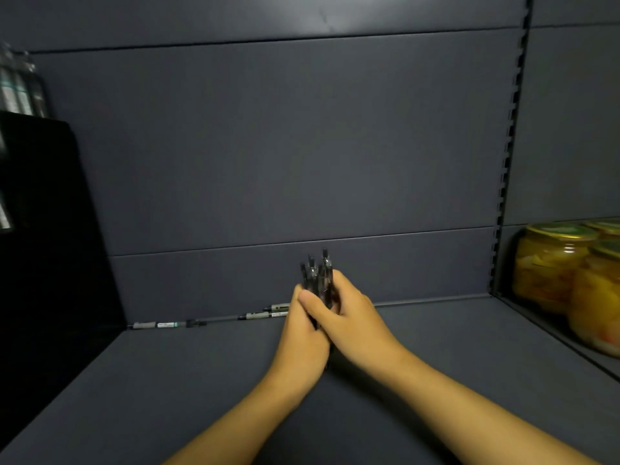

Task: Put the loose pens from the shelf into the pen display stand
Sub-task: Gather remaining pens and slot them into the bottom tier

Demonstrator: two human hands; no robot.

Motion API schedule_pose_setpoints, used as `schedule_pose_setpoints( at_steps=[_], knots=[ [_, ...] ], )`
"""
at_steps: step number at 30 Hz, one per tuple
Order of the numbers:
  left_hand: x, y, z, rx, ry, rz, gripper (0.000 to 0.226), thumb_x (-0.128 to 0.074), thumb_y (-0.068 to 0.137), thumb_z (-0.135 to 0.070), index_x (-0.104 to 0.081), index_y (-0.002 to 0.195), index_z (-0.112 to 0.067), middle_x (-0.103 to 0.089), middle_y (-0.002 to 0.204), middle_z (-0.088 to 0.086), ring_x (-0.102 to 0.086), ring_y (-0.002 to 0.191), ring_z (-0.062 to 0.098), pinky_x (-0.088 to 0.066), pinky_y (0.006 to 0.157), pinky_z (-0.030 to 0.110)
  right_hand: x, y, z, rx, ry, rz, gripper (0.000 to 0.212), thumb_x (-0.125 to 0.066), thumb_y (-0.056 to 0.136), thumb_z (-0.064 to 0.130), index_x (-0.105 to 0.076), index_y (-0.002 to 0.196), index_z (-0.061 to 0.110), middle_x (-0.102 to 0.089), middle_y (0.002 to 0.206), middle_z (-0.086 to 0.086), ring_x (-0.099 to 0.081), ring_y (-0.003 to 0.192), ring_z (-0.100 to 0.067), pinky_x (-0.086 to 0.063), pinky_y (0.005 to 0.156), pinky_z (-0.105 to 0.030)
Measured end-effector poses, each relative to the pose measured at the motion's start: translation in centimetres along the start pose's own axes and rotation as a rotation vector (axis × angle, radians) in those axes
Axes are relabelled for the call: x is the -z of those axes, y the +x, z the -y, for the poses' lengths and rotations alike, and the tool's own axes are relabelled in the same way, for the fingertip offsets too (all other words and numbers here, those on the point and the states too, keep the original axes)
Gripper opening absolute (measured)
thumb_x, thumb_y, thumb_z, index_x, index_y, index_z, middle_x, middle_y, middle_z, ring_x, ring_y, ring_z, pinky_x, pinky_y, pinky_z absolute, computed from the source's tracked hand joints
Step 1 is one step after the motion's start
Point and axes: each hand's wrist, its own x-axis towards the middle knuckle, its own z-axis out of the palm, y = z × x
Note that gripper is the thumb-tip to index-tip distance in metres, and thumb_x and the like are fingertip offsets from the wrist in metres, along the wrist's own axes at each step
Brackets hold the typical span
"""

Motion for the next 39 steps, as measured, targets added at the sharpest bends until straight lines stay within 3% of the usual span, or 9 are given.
schedule_pose_setpoints(
  at_steps=[4,10,13,18,21,23,27,34,39],
  knots=[
    [0.0,-0.1,0.2,-0.011,0.021,0.012,0.013,-0.049,0.096,0.005,-0.055,0.106,-0.001,-0.067,0.09,0.0,-0.065,0.084,-0.001,-0.05,0.075,0.015,-0.2,-0.5,-0.5,0.011,0.018,0.006,0.021,-0.064,0.094,0.034,-0.06,0.112,0.025,-0.07,0.098,0.013,-0.062,0.091,0.005,-0.045,0.078,-0.009],
    [0.5,-0.6,0.2,0.019,0.131,0.061,0.015,-0.052,0.098,-0.006,-0.044,0.107,-0.014,-0.064,0.102,-0.003,-0.061,0.092,-0.006,-0.047,0.079,0.012,0.2,-0.8,-0.7,-0.005,0.054,0.028,0.015,-0.06,0.096,0.035,-0.06,0.106,0.023,-0.069,0.091,0.011,-0.061,0.079,0.006,-0.044,0.071,-0.009],
    [0.6,-0.7,-0.1,0.047,0.145,0.081,0.011,-0.05,0.099,-0.007,-0.043,0.106,-0.011,-0.064,0.105,0.001,-0.061,0.091,-0.008,-0.047,0.078,0.011,0.3,-0.9,-0.6,0.005,0.073,0.027,0.017,-0.061,0.095,0.036,-0.06,0.106,0.023,-0.071,0.094,0.01,-0.064,0.086,0.003,-0.048,0.077,-0.014],
    [0.9,-0.9,-2.0,0.001,0.102,0.084,0.022,-0.055,0.097,-0.007,-0.055,0.12,-0.007,-0.07,0.109,0.002,-0.066,0.102,0.001,-0.05,0.086,0.014,0.8,-1.1,0.4,0.065,0.104,-0.001,0.021,-0.07,0.089,0.034,-0.061,0.108,0.03,-0.071,0.095,0.02,-0.066,0.09,0.006,-0.048,0.08,-0.013],
    [2.0,-0.8,-4.1,0.014,0.034,0.056,0.021,-0.057,0.097,-0.009,-0.06,0.118,-0.01,-0.074,0.103,0.001,-0.07,0.096,0.006,-0.054,0.078,0.017,1.8,-0.9,1.9,0.116,0.144,0.013,0.029,-0.07,0.089,0.038,-0.064,0.117,0.032,-0.072,0.101,0.018,-0.067,0.095,0.001,-0.051,0.084,-0.02],
    [3.1,-1.3,-5.9,0.081,-0.106,0.062,0.02,-0.055,0.098,-0.013,-0.062,0.117,-0.011,-0.075,0.1,0.01,-0.073,0.09,0.019,-0.06,0.071,0.028,2.2,-0.7,3.5,0.16,0.173,0.04,0.031,-0.064,0.09,0.04,-0.067,0.119,0.028,-0.074,0.102,0.009,-0.069,0.097,-0.005,-0.054,0.083,-0.024],
    [6.1,-2.7,-9.0,0.118,-0.181,0.079,0.023,-0.055,0.097,-0.02,-0.061,0.118,-0.014,-0.075,0.102,0.011,-0.074,0.09,0.027,-0.062,0.07,0.037,1.5,-0.7,6.8,0.205,0.231,0.094,0.021,-0.056,0.1,0.023,-0.073,0.111,0.024,-0.075,0.091,-0.001,-0.067,0.081,-0.007,-0.052,0.068,-0.021],
    [12.7,-4.0,-12.6,0.108,-0.011,0.089,0.023,-0.051,0.099,-0.025,-0.057,0.121,-0.025,-0.075,0.105,0.002,-0.074,0.093,0.024,-0.062,0.076,0.045,-2.2,-1.1,12.4,0.234,0.278,0.199,0.02,-0.057,0.099,0.017,-0.074,0.103,0.009,-0.067,0.073,0.008,-0.062,0.062,0.001,-0.05,0.058,-0.014],
    [18.2,-5.4,-14.9,0.059,0.043,0.076,0.032,-0.051,0.099,-0.027,-0.045,0.131,-0.023,-0.072,0.109,0.003,-0.075,0.09,0.018,-0.062,0.073,0.04,-6.4,-1.4,16.6,0.311,0.232,0.158,0.018,-0.06,0.098,0.02,-0.076,0.102,0.013,-0.069,0.076,0.008,-0.062,0.066,0.001,-0.049,0.063,-0.017]
  ],
)
